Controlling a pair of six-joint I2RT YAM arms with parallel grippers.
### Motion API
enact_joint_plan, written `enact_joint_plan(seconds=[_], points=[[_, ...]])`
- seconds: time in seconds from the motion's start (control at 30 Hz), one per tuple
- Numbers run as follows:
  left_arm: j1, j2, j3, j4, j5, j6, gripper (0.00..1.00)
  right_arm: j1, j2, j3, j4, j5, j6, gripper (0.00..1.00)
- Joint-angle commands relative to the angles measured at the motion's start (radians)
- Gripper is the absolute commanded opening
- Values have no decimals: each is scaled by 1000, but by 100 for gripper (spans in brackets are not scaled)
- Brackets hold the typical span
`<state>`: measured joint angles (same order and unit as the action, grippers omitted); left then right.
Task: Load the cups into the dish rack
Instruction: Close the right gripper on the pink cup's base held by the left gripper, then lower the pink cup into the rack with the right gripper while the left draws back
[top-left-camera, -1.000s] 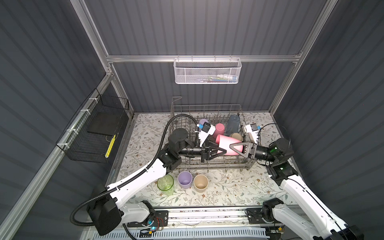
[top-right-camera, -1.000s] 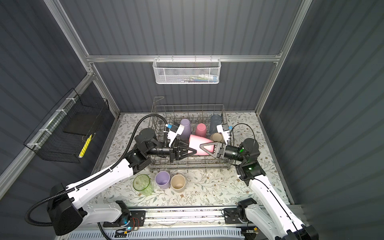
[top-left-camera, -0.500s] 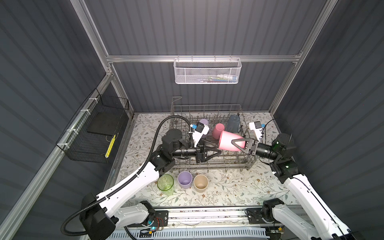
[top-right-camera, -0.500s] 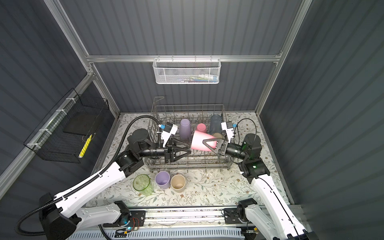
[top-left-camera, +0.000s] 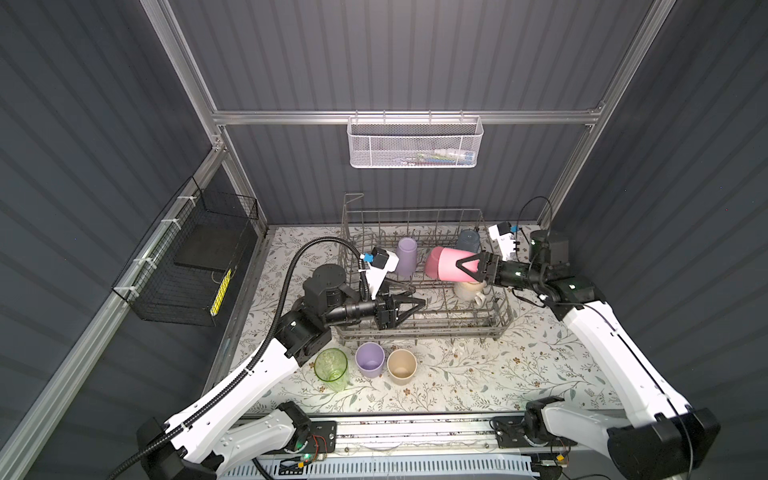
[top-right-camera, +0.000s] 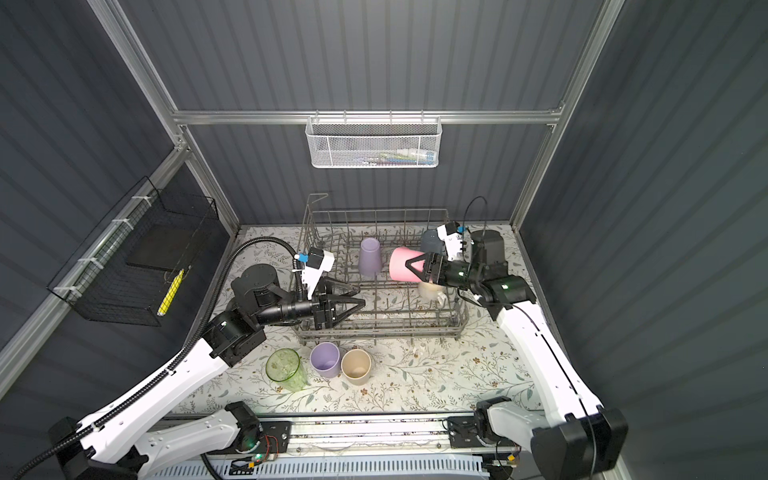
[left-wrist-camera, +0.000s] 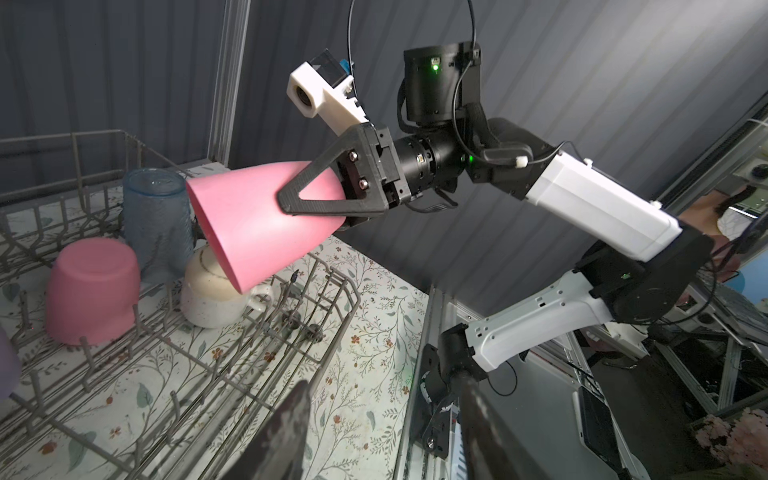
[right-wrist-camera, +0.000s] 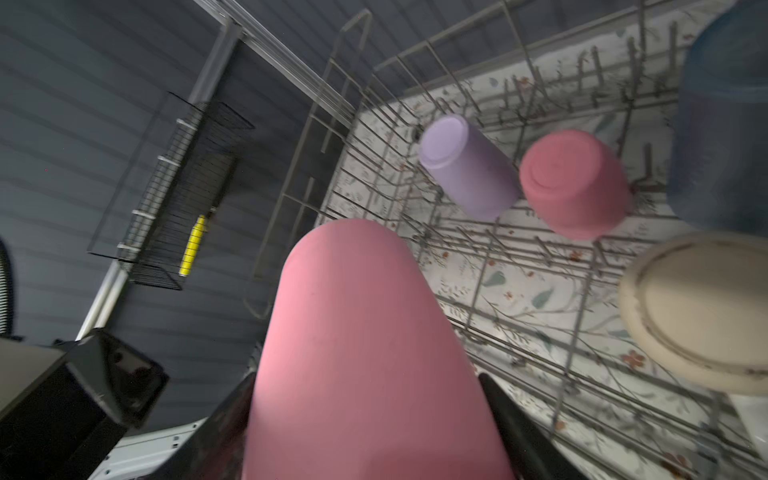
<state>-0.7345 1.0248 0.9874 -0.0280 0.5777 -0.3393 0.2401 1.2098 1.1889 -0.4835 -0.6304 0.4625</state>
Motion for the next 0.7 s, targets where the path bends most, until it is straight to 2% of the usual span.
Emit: enact_joint_plan(seconds=[0.0, 0.5, 0.67], points=[[18, -14, -15, -38, -32, 37, 60, 46, 82, 80, -167, 169, -114, 31], [65, -48, -62, -50, -26, 66, 63, 143, 388, 334, -298, 418, -194, 33], [82, -44, -68, -51, -7, 72, 63, 160, 465, 397, -330, 464, -221, 34]])
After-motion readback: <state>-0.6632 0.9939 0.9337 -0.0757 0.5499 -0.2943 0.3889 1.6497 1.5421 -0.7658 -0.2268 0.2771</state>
